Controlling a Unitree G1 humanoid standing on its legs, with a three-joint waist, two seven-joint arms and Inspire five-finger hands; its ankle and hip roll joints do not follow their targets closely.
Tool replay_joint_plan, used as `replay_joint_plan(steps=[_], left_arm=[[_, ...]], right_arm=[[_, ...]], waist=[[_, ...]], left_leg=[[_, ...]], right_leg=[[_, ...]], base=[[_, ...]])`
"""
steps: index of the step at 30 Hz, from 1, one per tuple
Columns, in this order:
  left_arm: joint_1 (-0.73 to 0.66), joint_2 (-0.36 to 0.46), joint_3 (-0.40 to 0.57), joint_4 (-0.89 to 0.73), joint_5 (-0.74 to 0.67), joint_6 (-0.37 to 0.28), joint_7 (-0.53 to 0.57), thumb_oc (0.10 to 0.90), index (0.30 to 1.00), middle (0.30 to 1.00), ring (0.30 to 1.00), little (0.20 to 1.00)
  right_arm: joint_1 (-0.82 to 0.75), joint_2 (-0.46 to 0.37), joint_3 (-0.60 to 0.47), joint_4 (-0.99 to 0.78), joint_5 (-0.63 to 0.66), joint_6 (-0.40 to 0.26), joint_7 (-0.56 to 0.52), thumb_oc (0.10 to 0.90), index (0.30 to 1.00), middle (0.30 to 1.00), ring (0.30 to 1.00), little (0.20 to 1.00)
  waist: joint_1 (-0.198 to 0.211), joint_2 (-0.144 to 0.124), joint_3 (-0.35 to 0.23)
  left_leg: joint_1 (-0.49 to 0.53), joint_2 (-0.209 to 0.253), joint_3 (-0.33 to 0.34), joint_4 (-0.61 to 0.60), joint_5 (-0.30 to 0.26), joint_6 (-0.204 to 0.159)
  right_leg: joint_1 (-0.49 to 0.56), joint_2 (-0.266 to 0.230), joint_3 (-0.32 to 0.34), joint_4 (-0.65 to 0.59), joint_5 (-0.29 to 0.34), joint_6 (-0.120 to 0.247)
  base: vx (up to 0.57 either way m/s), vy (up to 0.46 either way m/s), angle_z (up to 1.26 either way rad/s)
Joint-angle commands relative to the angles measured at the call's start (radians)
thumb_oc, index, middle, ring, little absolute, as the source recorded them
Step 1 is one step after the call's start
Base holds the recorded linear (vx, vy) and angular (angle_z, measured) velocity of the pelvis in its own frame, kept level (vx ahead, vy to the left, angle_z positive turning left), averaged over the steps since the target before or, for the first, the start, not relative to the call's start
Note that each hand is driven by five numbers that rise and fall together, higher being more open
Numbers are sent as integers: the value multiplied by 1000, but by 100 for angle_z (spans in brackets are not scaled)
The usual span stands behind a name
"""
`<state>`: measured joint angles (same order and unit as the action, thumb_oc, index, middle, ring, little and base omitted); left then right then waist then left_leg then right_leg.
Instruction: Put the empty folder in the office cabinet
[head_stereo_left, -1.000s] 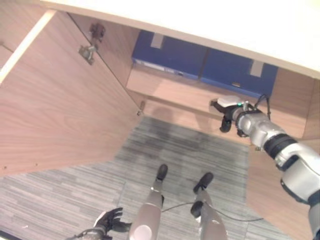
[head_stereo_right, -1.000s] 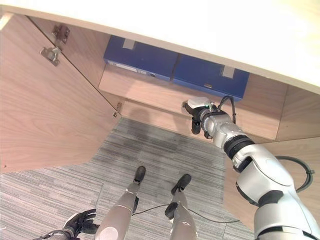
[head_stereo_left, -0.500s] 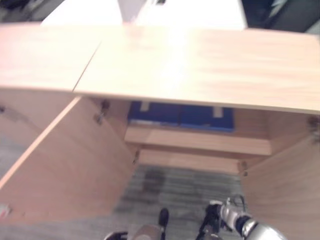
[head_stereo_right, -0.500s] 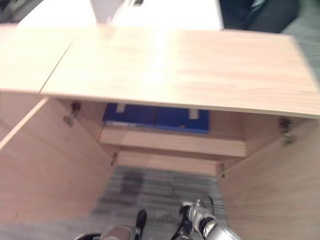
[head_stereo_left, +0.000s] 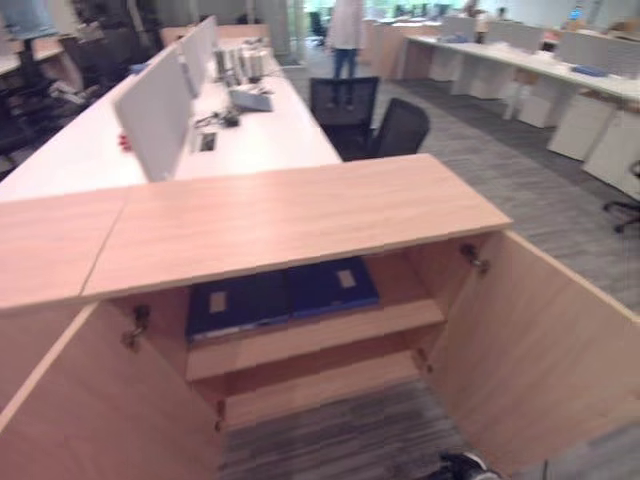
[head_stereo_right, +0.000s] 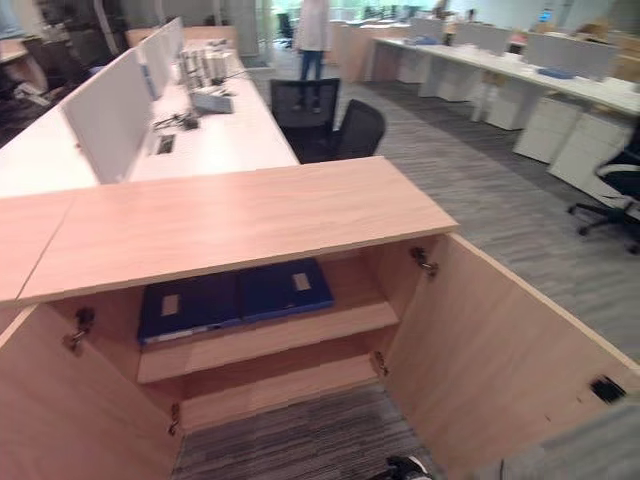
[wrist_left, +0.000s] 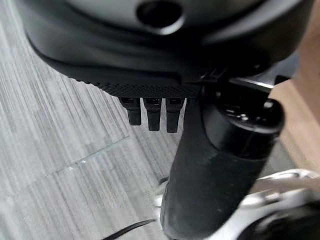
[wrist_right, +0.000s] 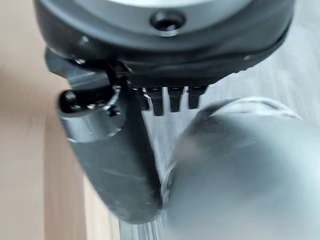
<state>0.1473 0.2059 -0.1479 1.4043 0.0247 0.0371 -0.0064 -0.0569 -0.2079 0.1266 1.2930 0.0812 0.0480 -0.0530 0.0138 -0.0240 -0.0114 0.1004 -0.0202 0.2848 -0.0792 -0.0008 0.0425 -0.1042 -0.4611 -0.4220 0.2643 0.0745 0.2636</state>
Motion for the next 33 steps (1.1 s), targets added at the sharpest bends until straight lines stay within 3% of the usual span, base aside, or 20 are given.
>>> replay_joint_plan(steps=[1,8,11,16,20,28,33], left_arm=[[-65,8,36,37,21,-20,11,800,900,900,900,900],[-104,16,33,20,-3,-29,17,800,900,900,900,900],[-111,17,29,10,-9,-30,20,800,900,900,900,900],[-146,13,-18,-26,-9,-36,40,800,900,900,900,900],[-147,8,-28,-12,3,-34,42,800,900,900,900,900],[-106,32,26,29,-4,-21,31,800,900,900,900,900],[-104,53,64,42,-8,-5,30,800,900,900,900,900]], right_arm=[[-49,-46,50,47,-7,4,-22,800,900,900,900,900],[16,-84,10,65,32,-7,-22,800,900,900,900,900],[19,-88,3,69,39,-7,-25,800,900,900,900,900],[-5,-131,-44,40,143,-35,-75,800,900,900,900,900],[-51,-190,-73,-1,173,-53,-102,800,900,900,900,900],[-190,-445,-95,-237,117,-89,-161,800,900,900,900,900],[-224,-483,-81,-406,81,-101,-181,800,900,900,900,900]], waist=[[-12,-35,28],[-82,-40,10],[-88,-39,7],[-115,-37,-10],[-116,-38,-9],[-94,-39,10],[-92,-36,12]], left_leg=[[-26,-14,-113,9,-77,-36],[1,56,-48,21,-89,-62],[4,64,-43,24,-91,-66],[21,121,-15,45,-93,-93],[25,136,-10,55,-96,-103],[19,159,-23,88,-96,-125],[15,166,-26,93,-90,-133]], right_leg=[[63,43,13,-247,136,-8],[47,166,114,-312,87,-43],[47,179,122,-317,79,-48],[64,259,165,-340,32,-78],[74,276,173,-343,21,-85],[96,305,166,-345,-9,-105],[104,315,163,-346,-24,-116]], base=[[100,-158,-49],[84,-146,-51],[42,-69,-14],[97,-149,-22],[74,-114,-15],[49,-84,0],[39,-68,7]])
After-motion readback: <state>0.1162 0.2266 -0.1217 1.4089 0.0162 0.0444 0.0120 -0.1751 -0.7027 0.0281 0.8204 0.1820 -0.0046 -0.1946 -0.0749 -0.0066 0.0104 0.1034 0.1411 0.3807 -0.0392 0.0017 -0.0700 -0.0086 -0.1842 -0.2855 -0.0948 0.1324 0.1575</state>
